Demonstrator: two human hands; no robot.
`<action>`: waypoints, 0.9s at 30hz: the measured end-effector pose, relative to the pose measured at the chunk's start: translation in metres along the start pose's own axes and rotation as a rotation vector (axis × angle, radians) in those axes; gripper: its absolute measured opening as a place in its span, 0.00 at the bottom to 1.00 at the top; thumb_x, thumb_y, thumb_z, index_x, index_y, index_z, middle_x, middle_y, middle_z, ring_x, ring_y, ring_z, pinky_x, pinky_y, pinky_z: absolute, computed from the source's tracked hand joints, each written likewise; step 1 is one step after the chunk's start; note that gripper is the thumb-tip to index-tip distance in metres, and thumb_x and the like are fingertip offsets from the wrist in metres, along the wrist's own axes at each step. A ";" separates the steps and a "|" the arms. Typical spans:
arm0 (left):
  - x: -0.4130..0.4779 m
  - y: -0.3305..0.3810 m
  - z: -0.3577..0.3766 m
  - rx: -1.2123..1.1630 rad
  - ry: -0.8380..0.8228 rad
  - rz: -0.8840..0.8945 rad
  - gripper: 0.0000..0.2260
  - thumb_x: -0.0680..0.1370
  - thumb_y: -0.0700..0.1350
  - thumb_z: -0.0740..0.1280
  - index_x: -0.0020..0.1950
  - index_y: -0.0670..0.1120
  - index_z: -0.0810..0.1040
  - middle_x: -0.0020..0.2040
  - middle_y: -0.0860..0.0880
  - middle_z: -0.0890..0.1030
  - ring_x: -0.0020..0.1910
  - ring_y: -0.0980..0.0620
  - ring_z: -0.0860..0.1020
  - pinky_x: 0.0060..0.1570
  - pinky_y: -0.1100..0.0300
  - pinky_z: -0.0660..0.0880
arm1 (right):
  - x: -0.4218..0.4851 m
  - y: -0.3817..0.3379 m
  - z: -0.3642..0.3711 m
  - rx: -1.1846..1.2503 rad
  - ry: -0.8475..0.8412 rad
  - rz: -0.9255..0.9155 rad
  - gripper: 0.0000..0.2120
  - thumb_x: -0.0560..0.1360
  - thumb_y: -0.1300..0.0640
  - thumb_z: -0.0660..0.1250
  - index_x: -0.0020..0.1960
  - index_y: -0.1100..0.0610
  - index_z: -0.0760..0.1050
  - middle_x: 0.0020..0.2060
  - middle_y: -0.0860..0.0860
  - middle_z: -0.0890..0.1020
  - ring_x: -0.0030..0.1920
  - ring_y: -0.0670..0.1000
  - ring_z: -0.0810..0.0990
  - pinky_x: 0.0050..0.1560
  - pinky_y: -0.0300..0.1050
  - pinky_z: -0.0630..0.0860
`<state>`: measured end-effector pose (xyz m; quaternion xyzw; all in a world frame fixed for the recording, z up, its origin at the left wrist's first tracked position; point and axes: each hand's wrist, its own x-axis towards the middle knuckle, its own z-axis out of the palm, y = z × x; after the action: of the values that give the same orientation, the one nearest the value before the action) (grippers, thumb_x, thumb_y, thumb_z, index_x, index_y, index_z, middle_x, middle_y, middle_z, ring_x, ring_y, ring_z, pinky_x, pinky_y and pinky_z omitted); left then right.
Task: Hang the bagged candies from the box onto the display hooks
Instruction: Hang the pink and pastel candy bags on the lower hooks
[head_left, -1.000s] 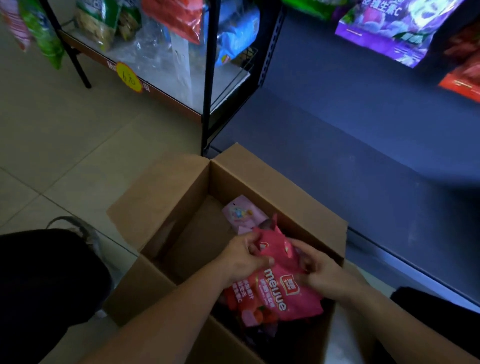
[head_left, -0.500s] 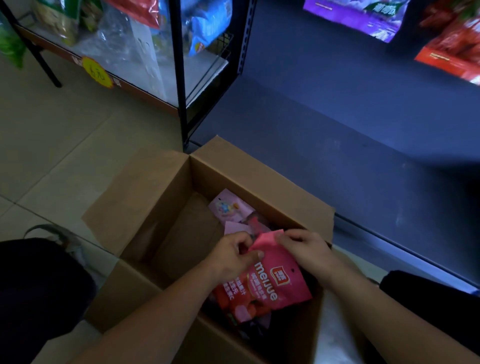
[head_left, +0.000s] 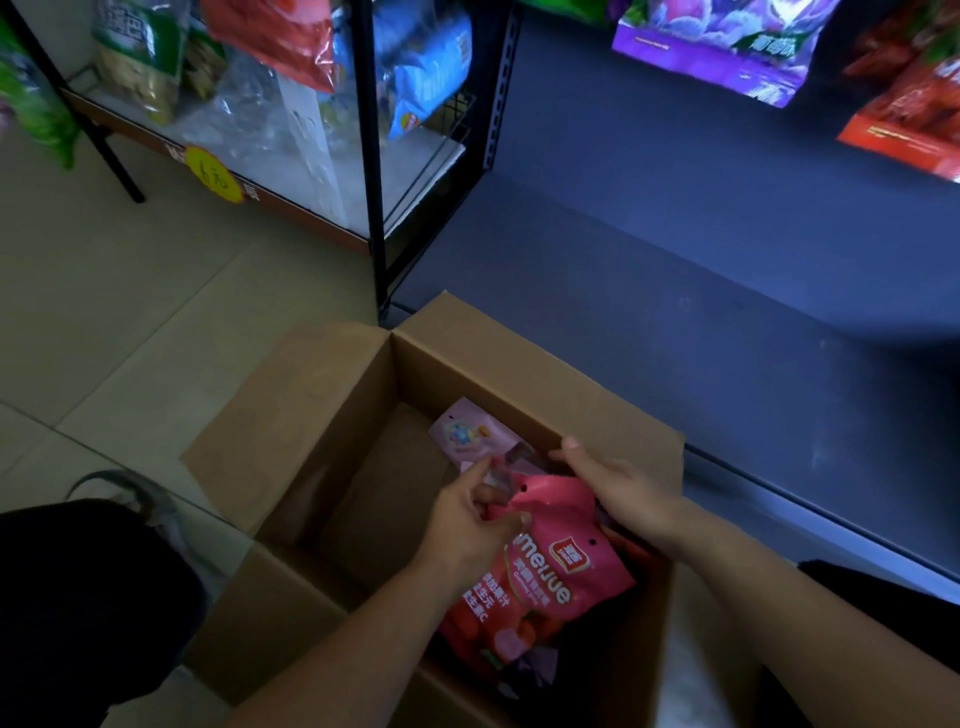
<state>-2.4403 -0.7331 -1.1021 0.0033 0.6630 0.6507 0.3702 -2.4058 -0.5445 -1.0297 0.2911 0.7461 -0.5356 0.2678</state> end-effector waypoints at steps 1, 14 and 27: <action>0.001 0.000 0.001 0.018 -0.021 0.020 0.30 0.74 0.31 0.74 0.63 0.62 0.70 0.46 0.55 0.83 0.42 0.65 0.84 0.40 0.69 0.79 | -0.001 -0.003 0.000 0.012 -0.011 -0.018 0.16 0.80 0.32 0.56 0.53 0.35 0.80 0.46 0.37 0.85 0.47 0.39 0.85 0.48 0.35 0.79; -0.002 0.017 0.008 0.158 -0.051 0.077 0.28 0.75 0.28 0.71 0.55 0.63 0.75 0.41 0.55 0.85 0.38 0.64 0.84 0.36 0.71 0.77 | 0.009 -0.002 -0.007 -0.241 0.204 -0.036 0.10 0.80 0.62 0.65 0.44 0.57 0.83 0.35 0.57 0.86 0.33 0.53 0.83 0.35 0.52 0.80; -0.043 0.132 -0.002 0.623 -0.166 0.326 0.06 0.81 0.45 0.67 0.49 0.49 0.84 0.40 0.54 0.84 0.39 0.60 0.82 0.39 0.62 0.78 | -0.080 -0.051 -0.057 -0.005 0.227 -0.134 0.09 0.79 0.54 0.71 0.41 0.57 0.80 0.33 0.53 0.84 0.35 0.50 0.81 0.42 0.47 0.78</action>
<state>-2.4732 -0.7354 -0.9673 0.2745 0.7879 0.4654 0.2954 -2.3927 -0.5147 -0.9242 0.2989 0.7908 -0.5138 0.1460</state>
